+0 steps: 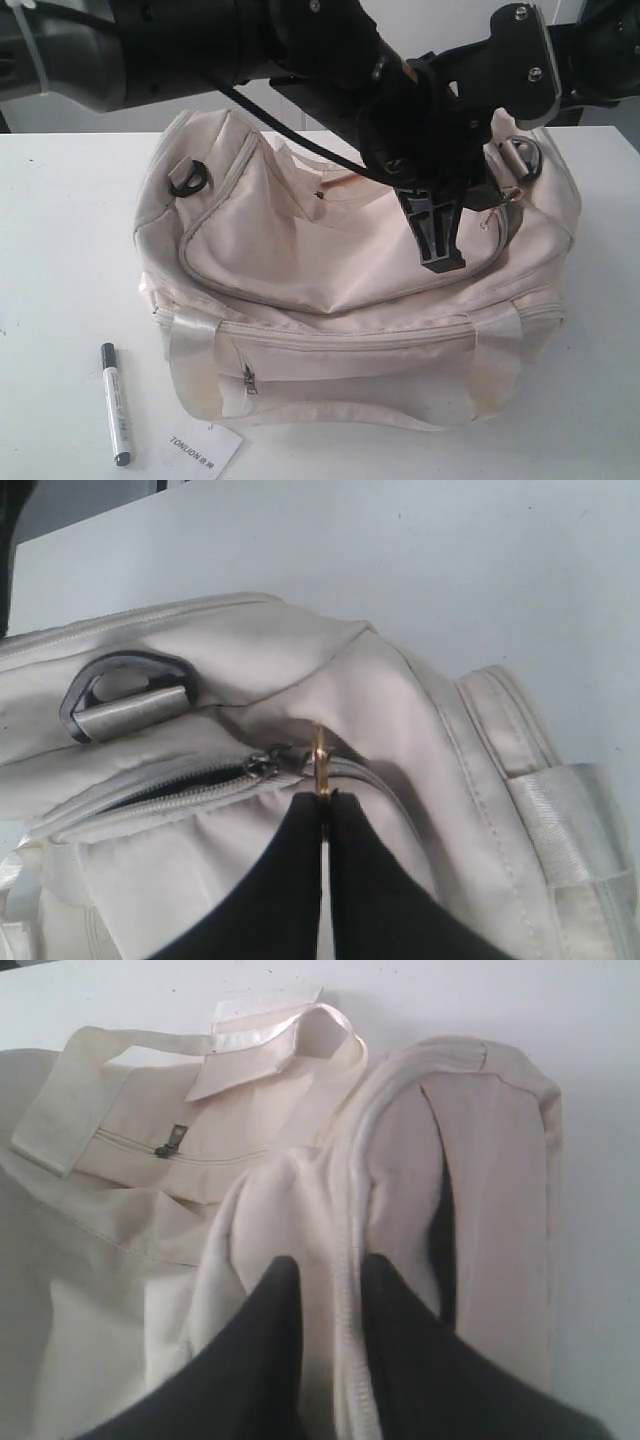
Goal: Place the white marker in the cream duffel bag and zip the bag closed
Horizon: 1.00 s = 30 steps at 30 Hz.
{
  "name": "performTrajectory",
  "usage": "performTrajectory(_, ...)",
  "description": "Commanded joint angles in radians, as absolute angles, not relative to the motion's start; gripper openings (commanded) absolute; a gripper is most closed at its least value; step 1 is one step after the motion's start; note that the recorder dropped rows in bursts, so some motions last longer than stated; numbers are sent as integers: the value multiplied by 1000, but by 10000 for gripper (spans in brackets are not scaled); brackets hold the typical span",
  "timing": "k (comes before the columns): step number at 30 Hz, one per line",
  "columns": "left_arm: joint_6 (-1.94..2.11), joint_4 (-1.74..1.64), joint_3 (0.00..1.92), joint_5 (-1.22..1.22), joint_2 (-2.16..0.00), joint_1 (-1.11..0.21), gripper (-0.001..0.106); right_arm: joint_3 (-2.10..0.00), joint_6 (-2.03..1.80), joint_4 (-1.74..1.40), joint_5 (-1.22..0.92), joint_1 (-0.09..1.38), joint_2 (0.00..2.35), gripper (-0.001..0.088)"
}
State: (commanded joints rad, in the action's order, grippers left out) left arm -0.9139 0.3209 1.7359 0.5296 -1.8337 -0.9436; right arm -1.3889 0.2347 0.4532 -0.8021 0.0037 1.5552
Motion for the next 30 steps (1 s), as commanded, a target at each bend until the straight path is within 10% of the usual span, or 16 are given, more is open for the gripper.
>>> performTrajectory(30, -914, 321, 1736, 523, -1839, -944, 0, -1389, 389, 545, -957, 61, 1580, 523)
